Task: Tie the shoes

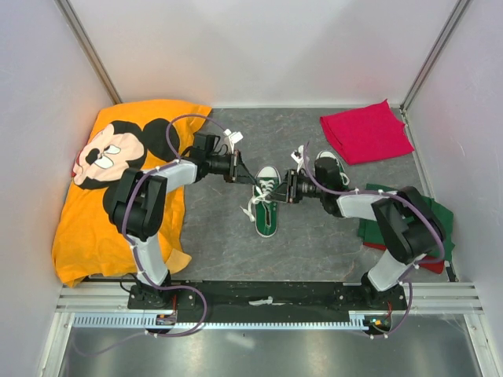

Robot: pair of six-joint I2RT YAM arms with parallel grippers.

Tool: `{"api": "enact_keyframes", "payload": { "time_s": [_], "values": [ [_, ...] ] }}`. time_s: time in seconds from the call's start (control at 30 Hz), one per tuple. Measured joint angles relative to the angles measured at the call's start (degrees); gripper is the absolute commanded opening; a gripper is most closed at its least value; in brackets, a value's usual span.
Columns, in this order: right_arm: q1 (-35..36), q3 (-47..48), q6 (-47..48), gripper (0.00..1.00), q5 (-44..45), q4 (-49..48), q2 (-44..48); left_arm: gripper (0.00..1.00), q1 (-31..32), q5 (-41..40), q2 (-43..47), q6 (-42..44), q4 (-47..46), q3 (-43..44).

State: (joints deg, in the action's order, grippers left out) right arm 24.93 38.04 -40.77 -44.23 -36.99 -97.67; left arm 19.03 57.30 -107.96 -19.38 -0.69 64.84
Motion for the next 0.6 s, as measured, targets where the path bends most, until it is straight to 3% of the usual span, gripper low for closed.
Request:
{"api": "enact_keyframes", "payload": {
  "time_s": [0.2,0.4,0.6],
  "values": [
    [-0.2,11.7,20.2,0.64,0.1,26.1,8.0,0.02,-1.9,-1.3,0.0,-0.9,-1.0,0.0],
    [2.7,21.0,38.3,0.65,5.8,45.2,9.8,0.02,-1.7,-2.0,0.0,-3.8,-3.1,-0.3],
    [16.1,29.6,49.9,0.67,14.9,54.7,5.5,0.02,-1.6,-3.1,-0.7,-6.3,-4.7,-0.3]
  ]
}}
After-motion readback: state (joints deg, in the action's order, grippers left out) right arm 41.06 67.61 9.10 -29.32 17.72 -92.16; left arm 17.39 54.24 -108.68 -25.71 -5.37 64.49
